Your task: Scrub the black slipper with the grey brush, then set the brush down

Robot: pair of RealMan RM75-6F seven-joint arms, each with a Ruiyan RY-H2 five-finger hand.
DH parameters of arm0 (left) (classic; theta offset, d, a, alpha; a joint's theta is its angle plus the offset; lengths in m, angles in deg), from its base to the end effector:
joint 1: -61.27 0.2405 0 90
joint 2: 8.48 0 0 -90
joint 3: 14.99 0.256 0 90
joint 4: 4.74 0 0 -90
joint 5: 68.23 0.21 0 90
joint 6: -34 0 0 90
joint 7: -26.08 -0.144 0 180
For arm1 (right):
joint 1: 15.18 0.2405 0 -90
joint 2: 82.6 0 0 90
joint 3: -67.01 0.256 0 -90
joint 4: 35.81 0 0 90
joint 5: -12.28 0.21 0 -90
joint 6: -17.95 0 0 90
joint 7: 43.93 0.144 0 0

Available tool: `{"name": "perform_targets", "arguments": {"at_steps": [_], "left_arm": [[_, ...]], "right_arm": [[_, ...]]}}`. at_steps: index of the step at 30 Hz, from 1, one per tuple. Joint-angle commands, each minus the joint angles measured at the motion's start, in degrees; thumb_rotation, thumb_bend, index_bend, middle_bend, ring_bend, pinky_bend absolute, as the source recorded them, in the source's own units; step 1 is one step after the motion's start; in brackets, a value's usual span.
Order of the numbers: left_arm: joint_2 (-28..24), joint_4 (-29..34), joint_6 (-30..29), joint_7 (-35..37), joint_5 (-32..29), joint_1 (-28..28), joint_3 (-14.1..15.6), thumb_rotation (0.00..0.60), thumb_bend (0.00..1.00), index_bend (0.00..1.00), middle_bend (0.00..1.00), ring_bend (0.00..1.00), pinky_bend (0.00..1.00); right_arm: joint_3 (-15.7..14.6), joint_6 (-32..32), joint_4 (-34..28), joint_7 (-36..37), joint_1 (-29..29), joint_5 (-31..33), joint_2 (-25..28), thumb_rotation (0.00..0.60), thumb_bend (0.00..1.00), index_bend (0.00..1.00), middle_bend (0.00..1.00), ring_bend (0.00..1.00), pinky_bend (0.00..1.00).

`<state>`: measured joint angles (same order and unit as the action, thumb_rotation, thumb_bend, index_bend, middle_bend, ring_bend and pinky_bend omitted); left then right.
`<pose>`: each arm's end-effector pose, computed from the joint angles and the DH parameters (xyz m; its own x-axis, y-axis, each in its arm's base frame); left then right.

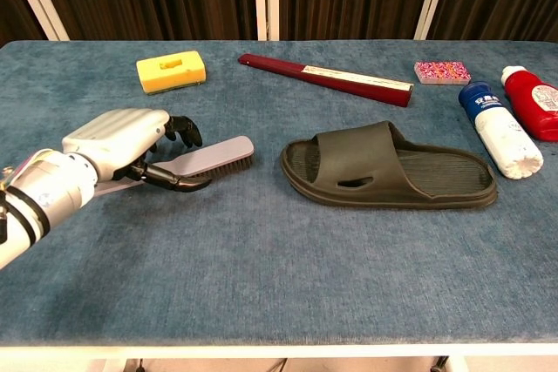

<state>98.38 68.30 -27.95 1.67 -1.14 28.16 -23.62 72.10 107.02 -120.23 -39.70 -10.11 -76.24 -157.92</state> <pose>-0.1682 0.2929 -0.0918 0.4041 0.2654 0.8754 0.9026 -0.2712 -0.3344 -0.3056 -0.1898 0.1206 0.2674 0.0985 0.9585 -0.9602 -0.0561 0.2736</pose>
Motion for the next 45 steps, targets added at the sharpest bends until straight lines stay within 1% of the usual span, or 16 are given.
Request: {"name": "perform_targets", "arguments": {"at_steps": [1,6,10,15,26,27,29,30,31,33,36,39,41,43,44,45], "left_arm": [[0.0,-0.1,0.1,0.2,0.0,0.0,0.0,0.278,0.16,0.31,0.3,0.26,0.36],[-0.1,0.1,0.4,1.2,0.1,0.0,-0.1,0.281,0.16,0.31,0.3,0.26,0.36],[-0.6,0.3,1.2,2.6,0.1,-0.2,-0.2,0.245,0.16,0.31,0.3,0.26,0.36],[-0.5,-0.2,1.2,3.0,0.2,-0.4,-0.4,0.249,0.16,0.32,0.31,0.27,0.38],[0.1,-1.0,0.6,4.9,0.2,-0.4,-1.1,0.41,0.22,0.4,0.38,0.33,0.43],[0.2,-1.0,0.5,5.7,0.5,-0.3,-1.3,0.43,0.23,0.42,0.41,0.35,0.45],[0.5,-1.2,-0.3,8.6,1.4,-0.2,-1.8,0.507,0.26,0.47,0.46,0.39,0.5],[0.9,-1.6,-1.2,10.1,1.9,0.0,-2.3,0.565,0.29,0.54,0.52,0.45,0.58],[1.4,-2.4,-2.1,11.2,2.7,0.0,-2.5,0.599,0.33,0.6,0.59,0.52,0.67],[2.1,-4.8,-3.1,13.7,4.7,-0.2,-2.4,0.6,0.39,0.69,0.69,0.61,0.83],[3.0,-8.1,-5.6,16.7,7.4,-0.2,-2.4,0.6,0.41,0.79,0.82,0.74,0.94],[3.7,-11.2,-9.6,21.7,10.4,-0.1,-3.2,0.6,0.4,0.8,0.94,0.94,1.0],[5.5,-15.7,-15.2,27.4,13.0,0.0,-4.8,0.6,0.38,0.8,0.99,1.0,1.0],[6.3,-18.8,-18.4,33.1,14.5,0.0,-5.7,0.6,0.33,0.88,1.0,1.0,1.0],[6.3,-20.2,-19.7,36.9,15.0,0.0,-6.1,0.6,0.25,0.93,1.0,1.0,1.0],[6.0,-21.1,-20.2,38.0,15.4,0.0,-6.2,0.563,0.18,0.99,1.0,1.0,1.0]], "right_arm": [[0.0,0.0,0.0,-0.1,0.0,0.0,0.0,0.6,0.45,0.0,0.0,0.0,0.0],[0.0,-0.1,0.0,-0.3,0.0,0.2,0.0,0.6,0.45,0.0,0.0,0.0,0.0],[-0.1,-0.3,0.2,-0.2,0.0,0.3,-0.2,0.6,0.45,0.0,0.0,0.0,0.0],[-0.1,-0.4,0.4,-0.1,0.0,0.5,-0.2,0.6,0.46,0.0,0.0,0.0,0.0],[-0.3,-0.4,0.4,-0.1,-0.1,0.5,-0.2,0.6,0.46,0.0,0.0,0.0,0.0],[-0.3,-0.4,0.4,-0.1,-0.1,0.5,-0.3,0.6,0.46,0.0,0.0,0.0,0.0],[-0.2,-0.4,0.4,-0.1,-0.2,0.5,-0.3,0.6,0.46,0.0,0.0,0.0,0.0],[-0.3,-0.5,0.4,-0.2,-0.2,0.5,-0.3,0.6,0.46,0.0,0.0,0.0,0.0],[-0.3,-0.5,0.4,-0.2,-0.2,0.5,-0.3,0.6,0.46,0.0,0.0,0.0,0.0],[-0.3,-0.5,0.4,-0.2,-0.2,0.5,-0.3,0.6,0.46,0.0,0.0,0.0,0.0],[-0.3,-0.5,0.5,-0.1,-0.2,0.7,-0.3,0.6,0.46,0.0,0.0,0.0,0.0],[-0.3,-0.5,0.6,-0.1,-0.3,0.8,-0.4,0.6,0.46,0.0,0.0,0.0,0.0],[-0.3,-0.4,0.6,0.0,-0.3,0.7,-0.5,0.6,0.45,0.0,0.0,0.0,0.0],[-0.3,-0.3,0.7,-0.1,-0.4,0.6,-0.5,0.6,0.46,0.0,0.0,0.0,0.0],[-0.4,-0.4,0.7,-0.1,-0.4,0.7,-0.5,0.6,0.46,0.0,0.0,0.0,0.0],[-0.3,-0.5,0.7,-0.1,-0.4,0.8,-0.5,0.6,0.46,0.0,0.0,0.0,0.0]]}}
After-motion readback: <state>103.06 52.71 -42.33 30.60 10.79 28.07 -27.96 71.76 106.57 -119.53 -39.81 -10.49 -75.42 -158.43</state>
